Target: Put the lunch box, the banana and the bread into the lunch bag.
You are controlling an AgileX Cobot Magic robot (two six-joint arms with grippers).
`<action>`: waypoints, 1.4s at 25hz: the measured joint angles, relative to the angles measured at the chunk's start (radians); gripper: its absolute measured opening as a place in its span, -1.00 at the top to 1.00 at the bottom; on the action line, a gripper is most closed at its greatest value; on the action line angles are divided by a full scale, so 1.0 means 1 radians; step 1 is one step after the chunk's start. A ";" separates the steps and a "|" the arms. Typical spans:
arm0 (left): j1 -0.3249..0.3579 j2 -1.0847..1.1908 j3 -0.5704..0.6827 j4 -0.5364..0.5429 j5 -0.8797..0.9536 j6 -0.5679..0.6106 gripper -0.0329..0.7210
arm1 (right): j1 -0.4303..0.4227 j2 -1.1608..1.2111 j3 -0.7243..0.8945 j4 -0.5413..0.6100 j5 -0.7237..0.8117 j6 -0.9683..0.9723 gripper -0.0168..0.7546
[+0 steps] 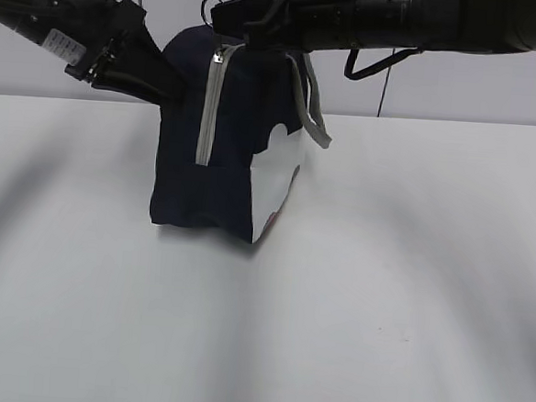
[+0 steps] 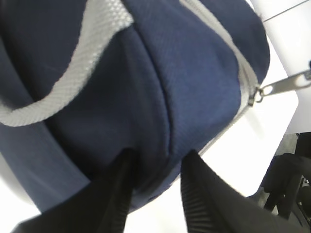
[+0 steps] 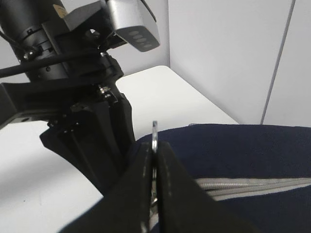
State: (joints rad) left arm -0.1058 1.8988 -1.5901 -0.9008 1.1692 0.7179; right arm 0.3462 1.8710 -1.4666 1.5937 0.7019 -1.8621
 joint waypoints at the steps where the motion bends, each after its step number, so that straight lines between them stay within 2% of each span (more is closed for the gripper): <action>1: -0.005 0.000 0.000 0.000 -0.003 0.000 0.26 | 0.000 0.000 0.000 0.000 0.000 0.000 1.00; 4: -0.017 0.001 0.000 0.002 -0.015 0.002 0.36 | 0.000 0.000 0.000 0.002 0.000 0.002 1.00; 8: -0.019 0.001 0.000 0.010 -0.016 0.003 0.81 | 0.000 0.000 0.000 0.019 -0.002 0.002 1.00; 10: -0.020 0.002 0.000 0.010 -0.011 0.003 0.89 | 0.000 0.000 0.000 0.021 -0.004 0.004 1.00; 18: -0.023 0.002 0.000 0.011 -0.011 0.003 0.90 | 0.000 0.000 -0.004 0.053 -0.047 0.013 1.00; 27: -0.024 -0.005 0.000 0.069 0.013 -0.001 0.91 | 0.000 0.000 -0.008 0.136 -0.125 0.008 1.00; 35: -0.025 -0.007 -0.002 0.088 0.016 -0.001 0.91 | 0.002 0.002 -0.038 0.145 -0.166 0.004 1.00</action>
State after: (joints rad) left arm -0.1304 1.8923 -1.5923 -0.8130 1.1856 0.7166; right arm 0.3483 1.8728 -1.5041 1.7387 0.5356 -1.8579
